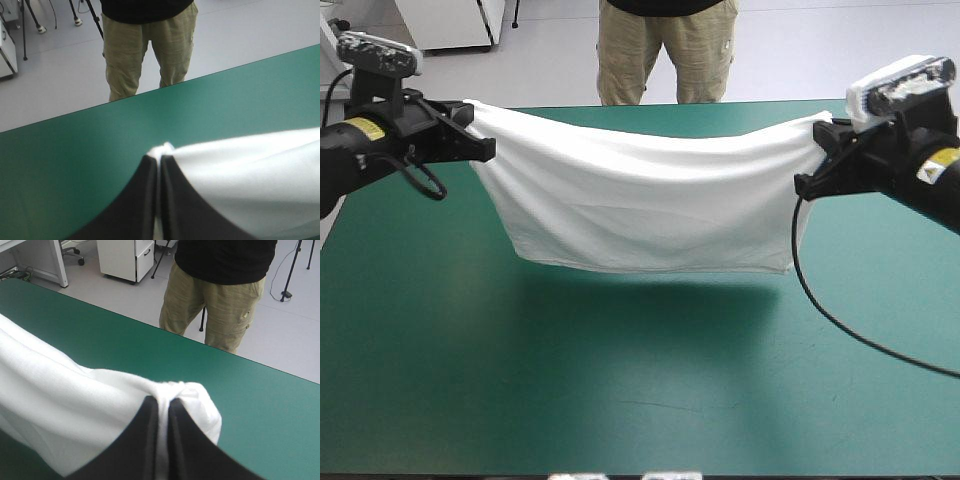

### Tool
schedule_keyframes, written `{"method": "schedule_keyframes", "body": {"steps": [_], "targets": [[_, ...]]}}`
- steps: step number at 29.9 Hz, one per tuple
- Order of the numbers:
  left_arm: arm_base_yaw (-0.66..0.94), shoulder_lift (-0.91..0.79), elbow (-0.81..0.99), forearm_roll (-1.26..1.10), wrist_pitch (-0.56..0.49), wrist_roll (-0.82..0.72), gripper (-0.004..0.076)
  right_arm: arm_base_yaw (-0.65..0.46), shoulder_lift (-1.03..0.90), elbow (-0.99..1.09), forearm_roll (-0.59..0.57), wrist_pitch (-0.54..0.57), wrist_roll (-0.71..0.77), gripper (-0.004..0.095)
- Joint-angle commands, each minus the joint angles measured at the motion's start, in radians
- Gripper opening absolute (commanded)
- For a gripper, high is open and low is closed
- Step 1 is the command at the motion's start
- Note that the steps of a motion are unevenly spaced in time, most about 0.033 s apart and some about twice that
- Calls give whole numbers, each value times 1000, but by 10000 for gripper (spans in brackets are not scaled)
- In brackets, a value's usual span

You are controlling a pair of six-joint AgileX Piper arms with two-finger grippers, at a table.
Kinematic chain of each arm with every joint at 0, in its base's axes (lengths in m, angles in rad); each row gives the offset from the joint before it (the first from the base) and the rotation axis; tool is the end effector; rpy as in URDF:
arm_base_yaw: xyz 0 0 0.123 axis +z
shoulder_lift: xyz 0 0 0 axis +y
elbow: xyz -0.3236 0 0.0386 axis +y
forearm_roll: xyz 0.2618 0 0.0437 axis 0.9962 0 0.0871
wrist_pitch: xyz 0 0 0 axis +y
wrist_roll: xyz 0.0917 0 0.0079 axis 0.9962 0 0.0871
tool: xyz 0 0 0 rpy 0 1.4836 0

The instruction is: Fold the cloth

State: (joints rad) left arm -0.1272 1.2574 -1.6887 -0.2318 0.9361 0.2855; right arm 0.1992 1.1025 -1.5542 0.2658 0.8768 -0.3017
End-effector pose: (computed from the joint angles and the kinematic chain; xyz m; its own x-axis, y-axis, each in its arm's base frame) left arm 0.2355 -0.0473 0.5562 -0.3435 0.1885 -0.9200 0.3472 0.9357 0.0621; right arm 0.1829 0.0559 0.5543 -0.2568 -0.1807 -0.9494 -0.4183 0.9064 -0.0593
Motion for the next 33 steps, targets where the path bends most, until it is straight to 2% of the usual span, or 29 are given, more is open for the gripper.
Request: {"method": "schedule_keyframes", "body": {"steps": [1,8,12,14,20,27,30,33], "targets": [[1,-103,-30,5,-16,1,-9,1,-98,-25,-13,3,1,1],[1,-174,-30,9,-25,-8,-9,1,-179,-25,-103,8,45,0],[1,-130,-30,-2,-29,-8,-9,1,-141,-25,-124,-21,47,0],[1,-89,-30,-2,-66,-5,-9,1,-100,-25,-123,-53,47,0],[1,42,-30,0,-305,4,-9,1,45,-25,-135,-229,35,0],[1,161,-30,0,-707,4,-9,1,200,-25,-179,-654,20,0],[1,193,-30,0,-868,4,-9,1,249,-25,-182,-810,20,0],[-1,222,-13,0,-994,4,-9,1,302,-25,-182,-921,6,0]]}}
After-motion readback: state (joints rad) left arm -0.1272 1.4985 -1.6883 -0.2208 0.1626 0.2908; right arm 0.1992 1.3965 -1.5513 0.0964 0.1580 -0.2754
